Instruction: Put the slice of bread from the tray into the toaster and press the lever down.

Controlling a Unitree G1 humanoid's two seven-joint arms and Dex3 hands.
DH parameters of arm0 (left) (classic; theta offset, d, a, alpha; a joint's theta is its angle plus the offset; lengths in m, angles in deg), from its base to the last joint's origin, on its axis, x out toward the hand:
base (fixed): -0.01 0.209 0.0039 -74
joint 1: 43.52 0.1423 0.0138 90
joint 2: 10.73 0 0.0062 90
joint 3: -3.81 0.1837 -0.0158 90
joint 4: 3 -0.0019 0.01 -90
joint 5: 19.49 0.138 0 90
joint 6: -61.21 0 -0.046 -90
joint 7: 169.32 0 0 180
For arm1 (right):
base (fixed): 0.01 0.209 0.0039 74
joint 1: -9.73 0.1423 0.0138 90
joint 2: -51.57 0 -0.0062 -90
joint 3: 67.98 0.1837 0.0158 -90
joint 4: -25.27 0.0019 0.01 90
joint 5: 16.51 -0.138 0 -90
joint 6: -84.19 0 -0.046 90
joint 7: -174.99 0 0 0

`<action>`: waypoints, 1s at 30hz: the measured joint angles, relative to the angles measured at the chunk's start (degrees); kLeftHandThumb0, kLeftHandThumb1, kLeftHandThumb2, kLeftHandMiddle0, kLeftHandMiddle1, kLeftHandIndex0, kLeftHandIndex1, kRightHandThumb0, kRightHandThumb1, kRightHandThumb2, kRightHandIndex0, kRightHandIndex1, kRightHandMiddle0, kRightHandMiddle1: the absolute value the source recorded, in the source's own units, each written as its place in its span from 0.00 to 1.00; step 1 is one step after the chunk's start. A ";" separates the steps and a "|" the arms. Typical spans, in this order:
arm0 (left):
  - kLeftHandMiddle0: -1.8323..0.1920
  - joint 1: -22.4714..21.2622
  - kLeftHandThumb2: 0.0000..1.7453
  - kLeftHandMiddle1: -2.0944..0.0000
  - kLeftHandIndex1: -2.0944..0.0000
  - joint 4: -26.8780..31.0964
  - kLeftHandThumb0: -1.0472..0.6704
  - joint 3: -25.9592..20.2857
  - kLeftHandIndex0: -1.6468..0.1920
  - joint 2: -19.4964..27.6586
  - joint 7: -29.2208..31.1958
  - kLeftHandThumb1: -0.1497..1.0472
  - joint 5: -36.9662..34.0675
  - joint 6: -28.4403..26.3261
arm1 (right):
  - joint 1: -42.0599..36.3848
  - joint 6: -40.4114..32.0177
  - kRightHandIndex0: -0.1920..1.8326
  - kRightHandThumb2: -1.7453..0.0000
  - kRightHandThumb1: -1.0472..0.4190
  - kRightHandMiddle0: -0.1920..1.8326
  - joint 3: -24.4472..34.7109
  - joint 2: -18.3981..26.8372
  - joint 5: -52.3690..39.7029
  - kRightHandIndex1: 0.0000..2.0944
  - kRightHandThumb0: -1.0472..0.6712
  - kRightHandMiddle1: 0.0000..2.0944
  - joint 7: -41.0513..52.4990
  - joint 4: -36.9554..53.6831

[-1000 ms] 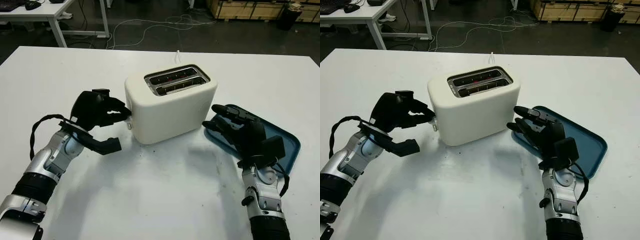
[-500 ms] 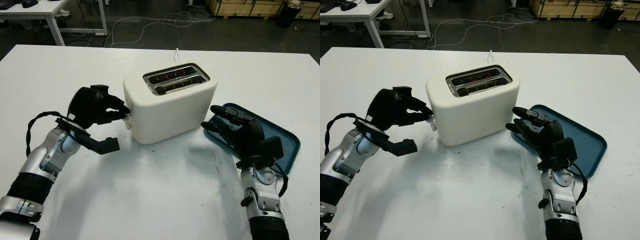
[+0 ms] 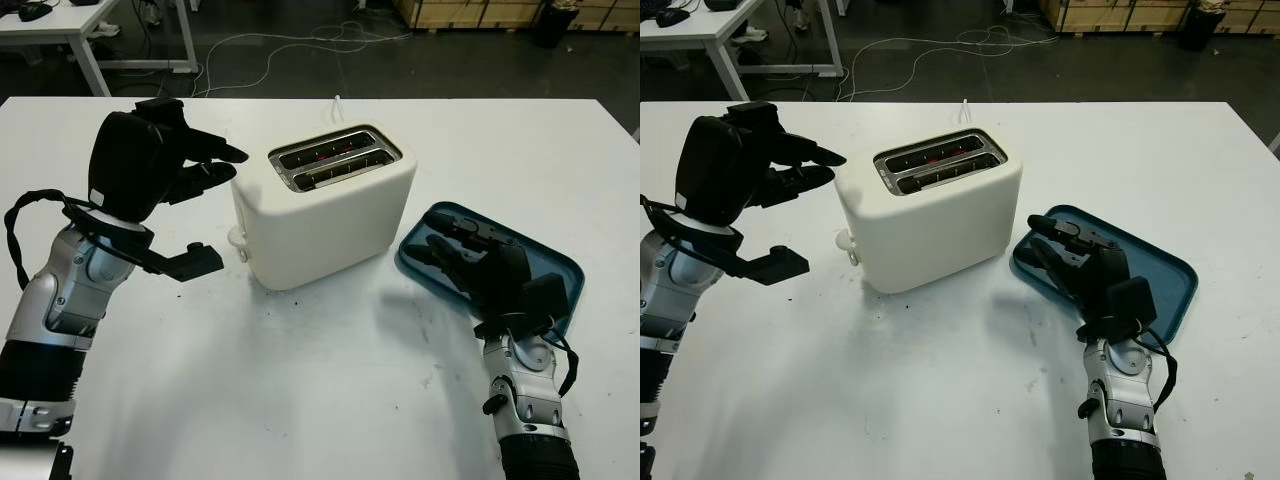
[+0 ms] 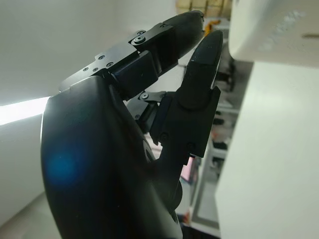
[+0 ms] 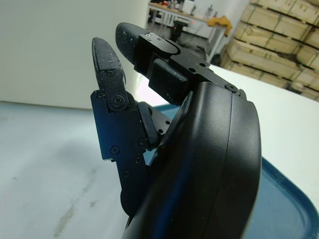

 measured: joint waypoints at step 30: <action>0.57 20.90 0.00 0.64 0.99 6.30 0.35 -9.72 0.41 -3.57 14.60 0.84 -22.36 -2.72 | 12.20 -1.45 0.60 1.00 0.15 0.55 3.14 11.88 1.17 0.00 0.32 0.00 4.13 -3.90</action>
